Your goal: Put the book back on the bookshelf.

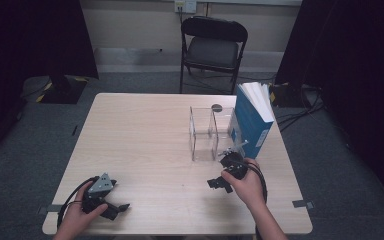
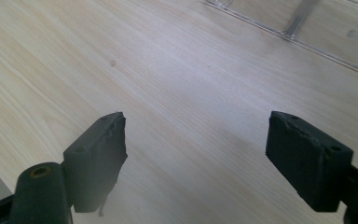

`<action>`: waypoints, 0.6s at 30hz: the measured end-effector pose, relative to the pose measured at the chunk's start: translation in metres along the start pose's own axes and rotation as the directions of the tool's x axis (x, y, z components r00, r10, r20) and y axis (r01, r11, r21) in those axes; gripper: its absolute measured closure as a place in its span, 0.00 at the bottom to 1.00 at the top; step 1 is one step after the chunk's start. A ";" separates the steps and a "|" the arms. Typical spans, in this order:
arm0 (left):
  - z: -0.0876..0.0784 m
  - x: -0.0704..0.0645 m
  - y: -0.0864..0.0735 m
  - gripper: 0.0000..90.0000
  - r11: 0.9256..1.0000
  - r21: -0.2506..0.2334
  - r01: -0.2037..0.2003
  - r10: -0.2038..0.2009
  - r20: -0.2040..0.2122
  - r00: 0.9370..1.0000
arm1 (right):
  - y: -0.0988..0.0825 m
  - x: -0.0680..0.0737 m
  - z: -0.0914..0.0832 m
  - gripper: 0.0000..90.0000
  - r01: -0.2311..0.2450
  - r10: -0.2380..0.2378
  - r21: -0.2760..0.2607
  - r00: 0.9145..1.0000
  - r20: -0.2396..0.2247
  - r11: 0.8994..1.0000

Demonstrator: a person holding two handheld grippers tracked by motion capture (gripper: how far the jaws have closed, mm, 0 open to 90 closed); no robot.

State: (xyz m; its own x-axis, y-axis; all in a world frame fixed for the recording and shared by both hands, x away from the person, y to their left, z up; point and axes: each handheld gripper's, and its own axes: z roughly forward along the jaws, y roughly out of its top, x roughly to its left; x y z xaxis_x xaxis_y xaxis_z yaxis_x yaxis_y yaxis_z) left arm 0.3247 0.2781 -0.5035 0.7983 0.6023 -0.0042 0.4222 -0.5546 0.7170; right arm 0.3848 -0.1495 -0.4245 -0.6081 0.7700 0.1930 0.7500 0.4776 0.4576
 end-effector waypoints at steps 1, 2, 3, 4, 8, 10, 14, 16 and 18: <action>0.000 0.000 0.000 0.00 1.000 0.000 0.000 0.000 0.000 1.000 | 0.000 0.001 0.001 0.22 0.002 -0.002 0.006 1.000 -0.004 1.000; 0.000 0.000 0.000 0.00 1.000 0.000 0.000 0.000 0.000 1.000 | 0.000 0.002 0.003 0.22 0.004 -0.004 0.005 1.000 -0.005 1.000; 0.000 0.000 0.000 0.00 1.000 0.001 0.001 -0.001 0.000 1.000 | 0.000 0.004 0.004 0.22 0.000 0.000 0.014 1.000 -0.003 1.000; 0.000 0.000 0.000 0.00 1.000 0.001 0.000 0.000 0.000 1.000 | 0.000 0.004 0.006 0.22 0.015 -0.015 0.008 1.000 -0.008 1.000; 0.000 0.000 0.000 0.00 1.000 0.001 0.000 0.000 0.000 1.000 | 0.001 0.008 0.011 0.22 0.009 -0.009 0.004 1.000 -0.022 1.000; 0.000 0.000 0.000 0.00 1.000 0.000 0.000 0.000 0.000 1.000 | 0.001 0.010 0.013 0.22 0.011 -0.011 0.003 1.000 -0.025 1.000; 0.000 0.000 0.000 0.00 1.000 0.000 0.000 0.000 0.000 1.000 | 0.001 0.014 0.018 0.22 0.018 -0.018 0.005 0.999 -0.043 1.000; 0.000 0.000 0.000 0.00 1.000 0.000 0.001 -0.001 0.000 1.000 | 0.001 0.016 0.020 0.22 0.023 -0.023 0.005 0.999 -0.039 1.000; 0.000 0.000 0.000 0.00 1.000 0.001 0.001 -0.001 0.001 1.000 | 0.001 0.017 0.021 0.22 0.022 -0.022 0.006 0.999 -0.039 1.000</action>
State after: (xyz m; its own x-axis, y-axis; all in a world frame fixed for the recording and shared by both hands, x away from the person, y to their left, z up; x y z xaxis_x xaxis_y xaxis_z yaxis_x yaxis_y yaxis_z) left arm 0.3247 0.2781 -0.5034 0.7983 0.6023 -0.0050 0.4230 -0.5547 0.7165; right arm 0.3806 -0.1269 -0.4394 -0.6342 0.7421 0.2168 0.7377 0.4969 0.4570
